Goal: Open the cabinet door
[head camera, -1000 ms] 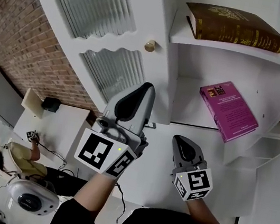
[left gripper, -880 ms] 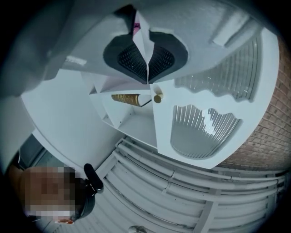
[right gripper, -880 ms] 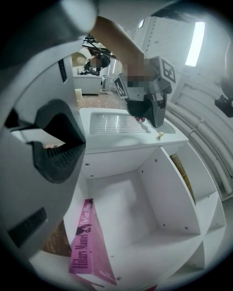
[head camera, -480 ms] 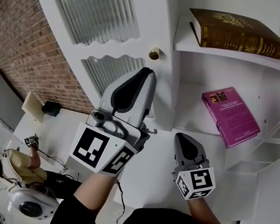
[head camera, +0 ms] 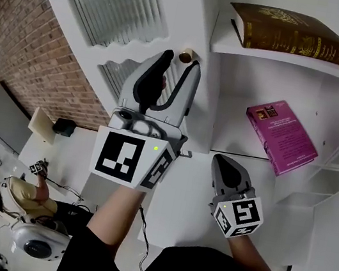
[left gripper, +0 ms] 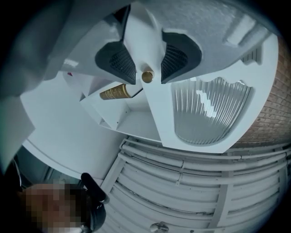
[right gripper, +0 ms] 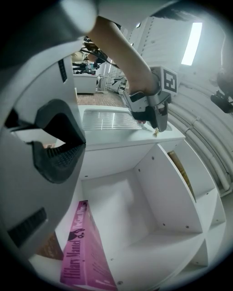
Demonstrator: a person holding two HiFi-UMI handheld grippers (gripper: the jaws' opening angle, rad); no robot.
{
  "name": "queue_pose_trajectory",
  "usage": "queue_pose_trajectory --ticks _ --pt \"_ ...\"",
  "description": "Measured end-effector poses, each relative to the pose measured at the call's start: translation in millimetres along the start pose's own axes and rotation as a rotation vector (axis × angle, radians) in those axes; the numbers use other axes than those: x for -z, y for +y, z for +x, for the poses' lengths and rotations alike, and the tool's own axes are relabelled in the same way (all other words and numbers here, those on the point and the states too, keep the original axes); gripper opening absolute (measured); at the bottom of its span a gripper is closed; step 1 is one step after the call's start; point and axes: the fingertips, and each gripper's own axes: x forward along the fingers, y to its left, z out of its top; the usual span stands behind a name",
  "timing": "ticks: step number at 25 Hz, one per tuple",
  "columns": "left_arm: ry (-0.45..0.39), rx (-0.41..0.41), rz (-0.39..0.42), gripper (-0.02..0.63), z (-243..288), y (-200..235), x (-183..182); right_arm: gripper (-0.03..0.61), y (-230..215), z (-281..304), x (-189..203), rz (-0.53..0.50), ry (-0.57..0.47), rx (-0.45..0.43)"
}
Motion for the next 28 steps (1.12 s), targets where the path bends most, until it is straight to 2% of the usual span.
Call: queue_pose_trajectory --ticks 2,4,6,7,12,16,17,19,20,28 --pt "0.009 -0.006 0.03 0.175 5.0 -1.2 1.5 0.002 -1.9 -0.1 -2.9 -0.001 -0.006 0.0" --pt "0.02 -0.014 0.11 0.17 9.5 -4.5 1.9 0.002 -4.3 -0.8 -4.5 -0.001 -0.01 0.003" --pt "0.033 -0.036 0.203 0.125 11.1 -6.7 2.3 0.002 -6.3 -1.5 -5.5 -0.002 -0.011 0.005" --pt "0.04 -0.047 0.217 0.104 11.0 -5.9 3.1 0.002 -7.2 -1.5 -6.1 -0.003 -0.012 0.005" --pt "0.041 -0.038 0.164 0.086 13.1 -3.0 3.0 0.002 -14.8 -1.2 -3.7 0.011 -0.003 0.014" --pt "0.008 0.002 0.062 0.087 8.3 -2.2 -0.8 0.006 -18.8 -0.2 2.3 0.02 0.029 0.017" --pt "0.006 0.004 0.06 0.086 7.0 -2.2 -1.6 0.02 -17.9 0.9 3.7 0.011 0.038 0.007" --pt "0.004 0.013 0.061 0.086 5.8 -2.8 -2.6 0.112 -13.9 3.8 7.3 -0.003 0.056 -0.027" --pt "0.002 0.017 0.058 0.086 5.3 -2.9 -3.1 0.13 -11.7 5.6 9.7 -0.008 0.066 -0.044" --pt "-0.009 0.006 0.032 0.086 -7.3 -4.8 -10.1 0.146 8.5 19.1 45.1 -0.009 0.191 -0.191"
